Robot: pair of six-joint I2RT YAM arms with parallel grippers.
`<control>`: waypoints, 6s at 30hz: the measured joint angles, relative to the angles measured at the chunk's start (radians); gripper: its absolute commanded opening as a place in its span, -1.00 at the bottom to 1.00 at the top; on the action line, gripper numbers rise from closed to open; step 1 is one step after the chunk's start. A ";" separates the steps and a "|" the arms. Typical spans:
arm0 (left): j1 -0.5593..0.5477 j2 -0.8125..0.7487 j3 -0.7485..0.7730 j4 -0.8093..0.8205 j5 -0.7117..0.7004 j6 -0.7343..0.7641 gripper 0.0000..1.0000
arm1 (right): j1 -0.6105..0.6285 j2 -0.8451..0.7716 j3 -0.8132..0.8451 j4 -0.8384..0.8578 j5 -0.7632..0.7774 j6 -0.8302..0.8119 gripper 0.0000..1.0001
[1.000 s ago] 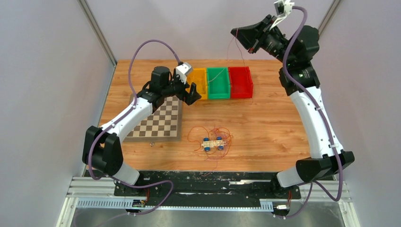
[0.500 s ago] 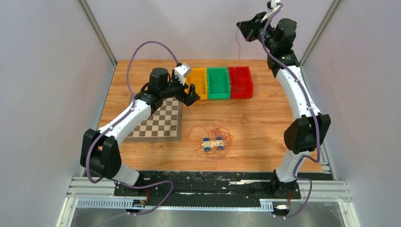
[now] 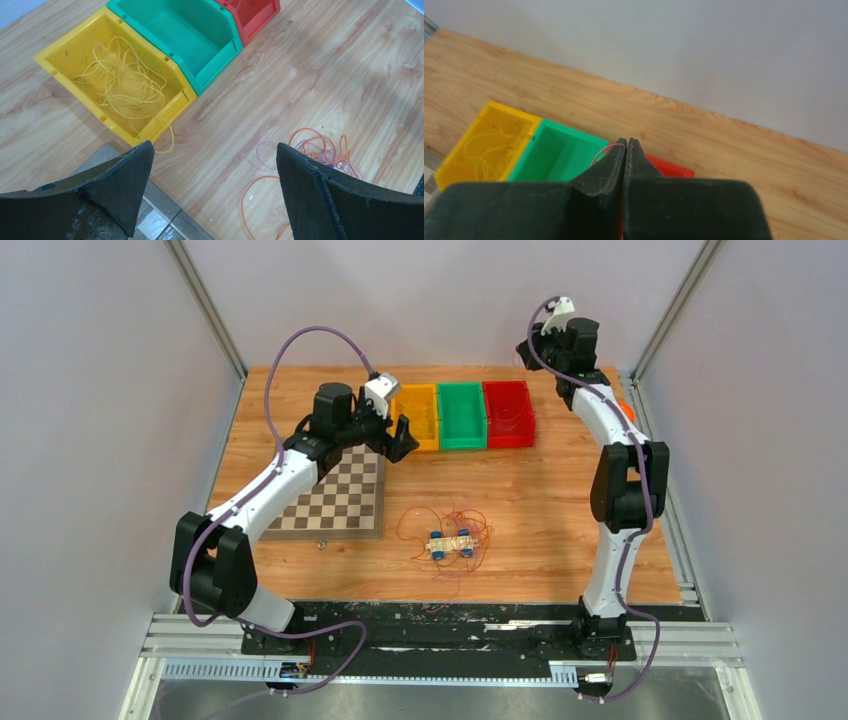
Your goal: Untangle the cables
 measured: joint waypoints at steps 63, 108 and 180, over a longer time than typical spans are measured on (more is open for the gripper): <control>0.004 0.138 0.224 -0.254 0.116 0.043 1.00 | -0.240 0.411 0.309 -0.805 -0.375 -0.374 -0.99; 0.010 0.064 0.130 -0.253 0.011 0.046 1.00 | 0.084 0.129 0.019 -0.439 0.153 -0.236 0.09; 0.114 0.176 -0.169 -0.149 0.353 -0.258 0.72 | 0.392 0.037 -0.367 -0.583 -0.347 -0.446 0.05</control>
